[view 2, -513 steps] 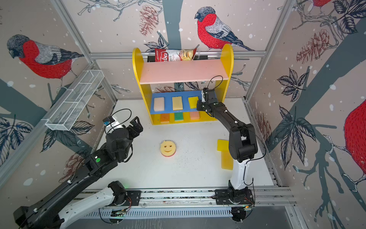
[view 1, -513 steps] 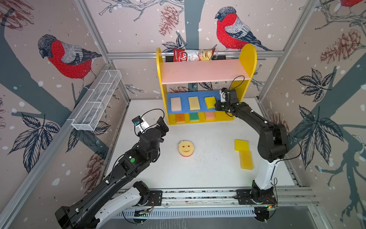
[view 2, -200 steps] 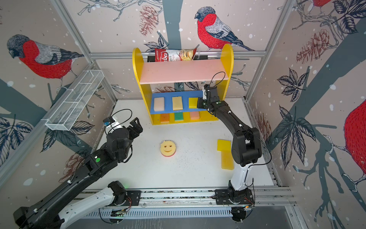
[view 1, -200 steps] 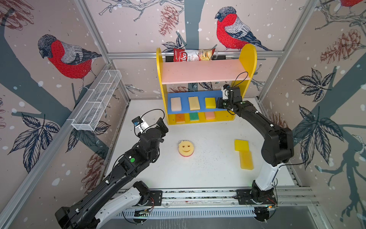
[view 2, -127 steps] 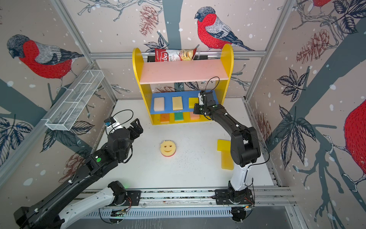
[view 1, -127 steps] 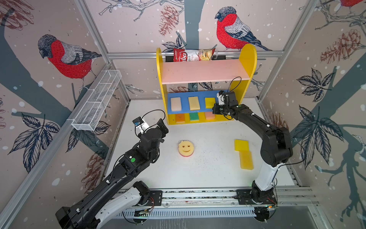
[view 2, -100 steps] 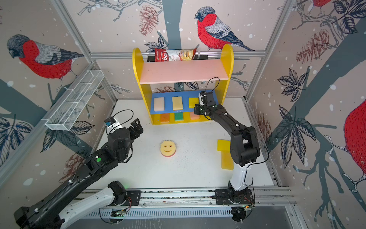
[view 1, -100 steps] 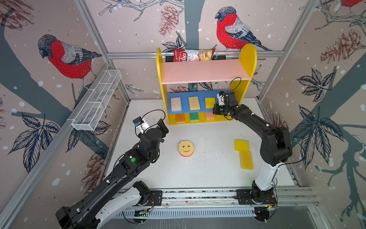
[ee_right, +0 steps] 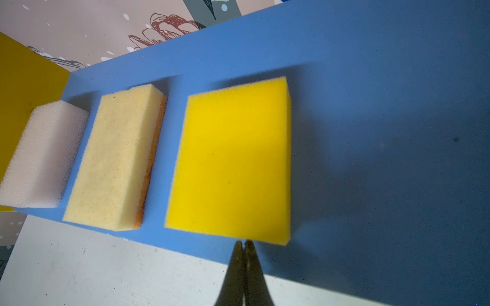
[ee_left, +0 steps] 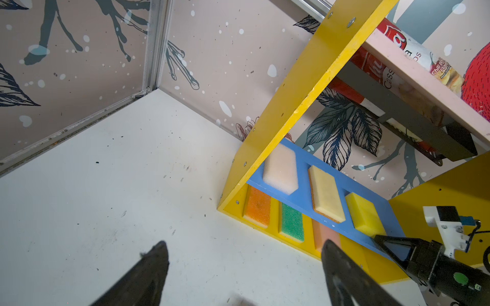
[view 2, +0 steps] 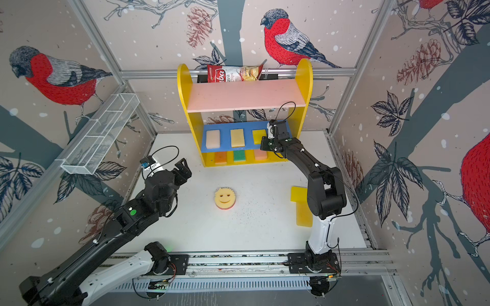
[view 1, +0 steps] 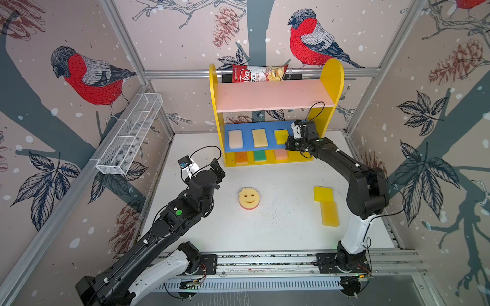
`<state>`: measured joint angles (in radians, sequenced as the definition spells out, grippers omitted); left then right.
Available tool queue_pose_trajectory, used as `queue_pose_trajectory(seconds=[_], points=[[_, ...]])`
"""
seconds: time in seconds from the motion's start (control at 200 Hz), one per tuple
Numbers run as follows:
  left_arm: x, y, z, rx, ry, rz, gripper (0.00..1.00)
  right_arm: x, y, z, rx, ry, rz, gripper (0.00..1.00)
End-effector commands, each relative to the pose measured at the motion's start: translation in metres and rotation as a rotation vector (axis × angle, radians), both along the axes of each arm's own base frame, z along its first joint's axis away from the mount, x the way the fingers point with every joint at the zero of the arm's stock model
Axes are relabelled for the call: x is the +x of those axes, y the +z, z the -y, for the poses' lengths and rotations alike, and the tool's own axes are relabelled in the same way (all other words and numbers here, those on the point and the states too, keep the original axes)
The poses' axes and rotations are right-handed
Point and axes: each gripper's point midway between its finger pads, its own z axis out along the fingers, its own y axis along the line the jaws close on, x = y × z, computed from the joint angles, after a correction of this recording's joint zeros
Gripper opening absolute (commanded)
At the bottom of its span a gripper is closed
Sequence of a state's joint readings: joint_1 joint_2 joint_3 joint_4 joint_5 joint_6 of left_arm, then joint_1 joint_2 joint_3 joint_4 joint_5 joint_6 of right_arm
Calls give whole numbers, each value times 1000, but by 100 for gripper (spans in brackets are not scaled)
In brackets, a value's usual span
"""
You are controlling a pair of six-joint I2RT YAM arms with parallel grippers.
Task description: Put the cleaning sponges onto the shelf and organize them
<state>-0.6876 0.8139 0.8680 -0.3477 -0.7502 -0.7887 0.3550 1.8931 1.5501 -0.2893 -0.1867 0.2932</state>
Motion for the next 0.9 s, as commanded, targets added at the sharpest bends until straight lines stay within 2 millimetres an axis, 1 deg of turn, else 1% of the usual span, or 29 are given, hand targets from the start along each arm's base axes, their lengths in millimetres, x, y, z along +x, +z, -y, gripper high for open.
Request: queue_pose_trajectory(seconds=[0.0,0.125,0.3,0.35,0.405,0.46,0.51,0.56,0.59,0.645,0.715,0.765,0.896], points=[[1,2,1,-16,-3,8,89,0,4,-4,19,14,7,0],[2,1,2,-17,-8,6,89,-6,5,-4,20,15,4,0],[2,-1,4,-6,-23,-7,89,-15,16,1,18,3,20,2],[2,-5,6,5,-32,-23,89,-18,19,4,16,-7,25,4],[2,-15,8,16,-47,-56,88,-21,24,8,11,-24,37,7],[1,-31,15,25,-83,-100,88,-23,30,14,8,-46,56,12],[0,-50,25,31,-135,-154,87,-25,36,18,6,-66,78,17],[-3,-73,34,35,-180,-224,86,-26,42,23,10,-85,94,22],[-5,-87,38,35,-201,-269,86,-27,46,24,14,-92,104,27],[-12,-114,46,36,-237,-354,86,-29,50,27,19,-106,111,34],[-23,-143,56,36,-279,-435,86,-33,57,30,29,-114,124,43],[-30,-159,64,22,-308,-467,86,-37,59,31,34,-118,128,49],[-41,-186,89,-20,-416,-501,88,-50,56,35,46,-130,98,56]])
